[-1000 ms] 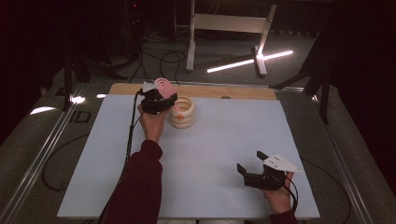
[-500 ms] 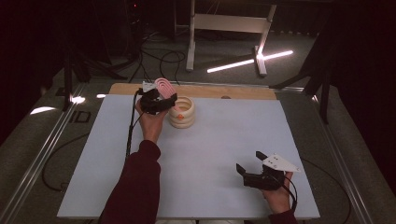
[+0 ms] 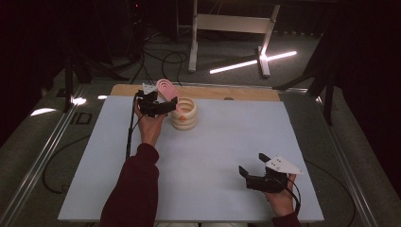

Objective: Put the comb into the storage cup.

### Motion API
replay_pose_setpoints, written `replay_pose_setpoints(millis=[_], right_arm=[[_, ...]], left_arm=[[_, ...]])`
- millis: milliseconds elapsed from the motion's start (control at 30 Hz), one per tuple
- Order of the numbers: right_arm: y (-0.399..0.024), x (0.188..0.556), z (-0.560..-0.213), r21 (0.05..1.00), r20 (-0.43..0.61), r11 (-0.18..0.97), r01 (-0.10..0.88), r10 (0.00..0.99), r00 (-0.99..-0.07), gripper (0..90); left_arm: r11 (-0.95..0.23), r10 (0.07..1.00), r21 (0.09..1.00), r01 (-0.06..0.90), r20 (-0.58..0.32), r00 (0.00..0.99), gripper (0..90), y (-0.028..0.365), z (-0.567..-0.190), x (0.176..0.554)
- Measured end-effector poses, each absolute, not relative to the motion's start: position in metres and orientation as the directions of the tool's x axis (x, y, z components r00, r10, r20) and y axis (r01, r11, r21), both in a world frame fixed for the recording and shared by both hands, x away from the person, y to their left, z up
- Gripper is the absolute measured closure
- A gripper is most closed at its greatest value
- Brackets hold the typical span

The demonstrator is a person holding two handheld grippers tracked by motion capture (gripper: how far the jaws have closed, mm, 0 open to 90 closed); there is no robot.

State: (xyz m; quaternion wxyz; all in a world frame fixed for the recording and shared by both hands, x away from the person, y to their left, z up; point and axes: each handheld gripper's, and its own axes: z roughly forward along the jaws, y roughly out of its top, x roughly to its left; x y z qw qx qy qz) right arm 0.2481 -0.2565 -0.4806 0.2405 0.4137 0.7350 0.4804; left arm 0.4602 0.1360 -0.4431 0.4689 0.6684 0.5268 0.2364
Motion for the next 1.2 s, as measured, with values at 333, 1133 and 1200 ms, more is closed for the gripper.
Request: replay_pose_setpoints(millis=[333, 1133, 1200], right_arm=[[-0.255, 0.248, -0.480, 0.906, 0.038, 0.200, 0.374, 0.839, -0.542, 8.6], [-0.254, 0.248, -0.480, 0.904, 0.031, 0.207, 0.374, 0.841, -0.540, 8.5], [-0.253, 0.248, -0.480, 0.903, 0.026, 0.212, 0.372, 0.840, -0.542, 8.5]], left_arm=[[-0.055, 0.925, 0.885, 0.463, -0.129, 0.358, 0.0, 0.142, -0.442, 0.451], [-0.093, 0.906, 0.896, 0.434, -0.105, 0.411, 0.0, 0.167, -0.426, 0.415], [-0.097, 0.905, 0.898, 0.430, -0.100, 0.414, 0.0, 0.170, -0.424, 0.412]])
